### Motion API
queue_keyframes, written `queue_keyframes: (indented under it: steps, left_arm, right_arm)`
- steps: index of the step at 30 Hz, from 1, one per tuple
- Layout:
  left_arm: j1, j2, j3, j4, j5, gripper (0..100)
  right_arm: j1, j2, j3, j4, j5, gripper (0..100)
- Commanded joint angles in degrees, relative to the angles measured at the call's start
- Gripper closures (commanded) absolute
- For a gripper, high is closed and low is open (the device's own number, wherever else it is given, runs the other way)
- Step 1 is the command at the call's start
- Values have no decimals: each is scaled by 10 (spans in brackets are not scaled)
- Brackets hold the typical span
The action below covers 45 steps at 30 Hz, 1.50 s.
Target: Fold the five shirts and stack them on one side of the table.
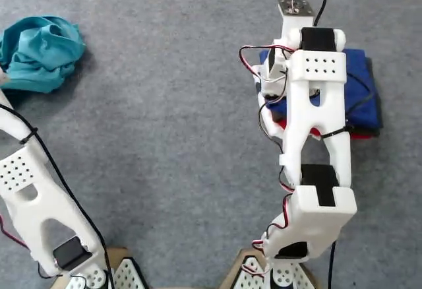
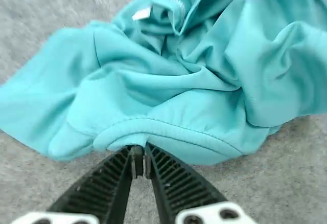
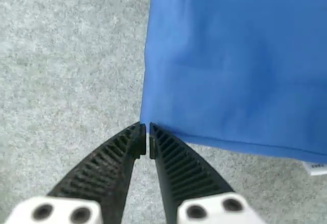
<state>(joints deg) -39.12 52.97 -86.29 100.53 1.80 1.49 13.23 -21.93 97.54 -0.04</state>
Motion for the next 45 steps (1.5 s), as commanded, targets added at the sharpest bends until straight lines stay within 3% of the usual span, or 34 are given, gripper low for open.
queue_keyframes:
  steps: [1,5,10,15,23,27,30,32,38,42,45]
  left_arm:
    - [23,-85,45,5,-10,973]
    - [52,-185,126,5,-10,973]
    - [137,-346,313,4,-10,973]
    - [255,-519,504,3,-8,973]
    - [506,-732,734,-14,-7,971]
    - [560,-760,845,-71,-6,944]
    - [557,-761,895,-84,17,778]
    - [537,-767,901,-90,60,727]
    - [444,-767,831,-117,98,726]
    - [318,-767,772,-64,95,726]
    - [204,-766,771,-33,40,726]
  right_arm:
    - [-8,-31,0,-13,-5,984]
    - [-8,-17,0,-19,-5,984]
    - [-8,3,0,-16,-5,984]
    - [-8,5,0,-16,-5,984]
    - [-8,4,-5,-16,-4,984]
    - [-8,4,-6,-16,-1,984]
    - [-8,4,-6,-18,-1,983]
    - [-8,4,-6,-18,0,983]
    - [-40,3,-7,8,37,983]
    - [-109,-28,17,37,141,983]
    - [-180,-91,69,35,210,983]
